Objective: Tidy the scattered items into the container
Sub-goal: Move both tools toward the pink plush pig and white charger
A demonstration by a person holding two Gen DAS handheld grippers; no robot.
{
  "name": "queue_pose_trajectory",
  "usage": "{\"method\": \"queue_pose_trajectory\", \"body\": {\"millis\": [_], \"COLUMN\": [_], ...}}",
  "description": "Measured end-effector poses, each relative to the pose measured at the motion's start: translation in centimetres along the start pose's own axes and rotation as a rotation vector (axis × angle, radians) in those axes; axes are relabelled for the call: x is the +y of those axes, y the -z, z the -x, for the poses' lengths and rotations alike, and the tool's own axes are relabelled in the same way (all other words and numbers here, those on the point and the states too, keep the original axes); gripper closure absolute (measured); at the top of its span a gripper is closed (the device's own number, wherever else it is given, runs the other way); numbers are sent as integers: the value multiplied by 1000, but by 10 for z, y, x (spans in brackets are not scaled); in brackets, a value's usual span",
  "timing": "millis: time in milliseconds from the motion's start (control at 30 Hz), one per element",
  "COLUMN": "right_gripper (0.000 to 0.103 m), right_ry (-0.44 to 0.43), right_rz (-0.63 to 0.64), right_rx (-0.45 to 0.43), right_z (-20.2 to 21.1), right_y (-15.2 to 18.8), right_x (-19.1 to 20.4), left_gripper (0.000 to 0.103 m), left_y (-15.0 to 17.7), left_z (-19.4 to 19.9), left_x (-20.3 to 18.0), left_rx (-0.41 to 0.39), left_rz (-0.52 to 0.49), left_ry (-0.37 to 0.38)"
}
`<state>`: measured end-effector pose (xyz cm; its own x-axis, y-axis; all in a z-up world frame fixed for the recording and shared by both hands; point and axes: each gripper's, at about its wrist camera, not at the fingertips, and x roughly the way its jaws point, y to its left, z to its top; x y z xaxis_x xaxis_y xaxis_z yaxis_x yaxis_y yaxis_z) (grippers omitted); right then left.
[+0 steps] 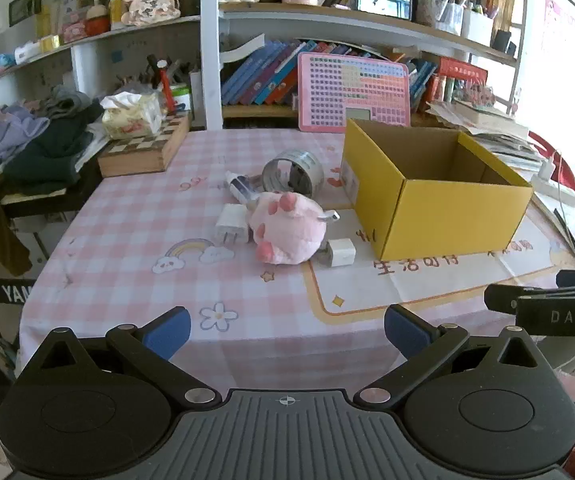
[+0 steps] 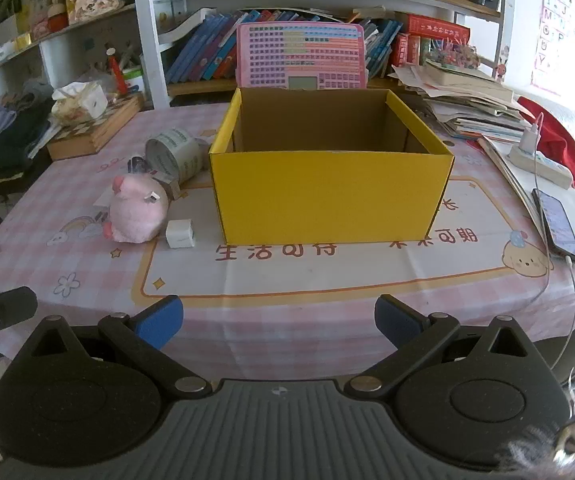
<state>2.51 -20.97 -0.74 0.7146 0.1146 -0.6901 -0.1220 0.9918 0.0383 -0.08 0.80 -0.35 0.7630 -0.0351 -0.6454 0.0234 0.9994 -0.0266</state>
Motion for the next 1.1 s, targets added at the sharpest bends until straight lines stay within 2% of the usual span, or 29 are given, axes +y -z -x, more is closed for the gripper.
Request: {"method": "queue_pose_trajectory", "body": {"millis": [400, 667, 833, 1100], "right_gripper": [0, 0, 0, 0], "right_ry": [-16, -105, -113, -95], "right_rz": [12, 38, 37, 34], "right_rx": [3, -1, 0, 6], "right_z": [-1, -4, -5, -6], "right_y": [1, 2, 1, 0], "right_x": [6, 14, 13, 11], "left_gripper": [0, 0, 0, 0], "left_y": [2, 0, -2, 0], "left_z": [3, 4, 8, 3], "left_x": [3, 0, 2, 8], "left_rx": [-10, -7, -22, 23], "left_rz": [15, -25, -14, 20], "left_ry": [24, 29, 20, 18]}}
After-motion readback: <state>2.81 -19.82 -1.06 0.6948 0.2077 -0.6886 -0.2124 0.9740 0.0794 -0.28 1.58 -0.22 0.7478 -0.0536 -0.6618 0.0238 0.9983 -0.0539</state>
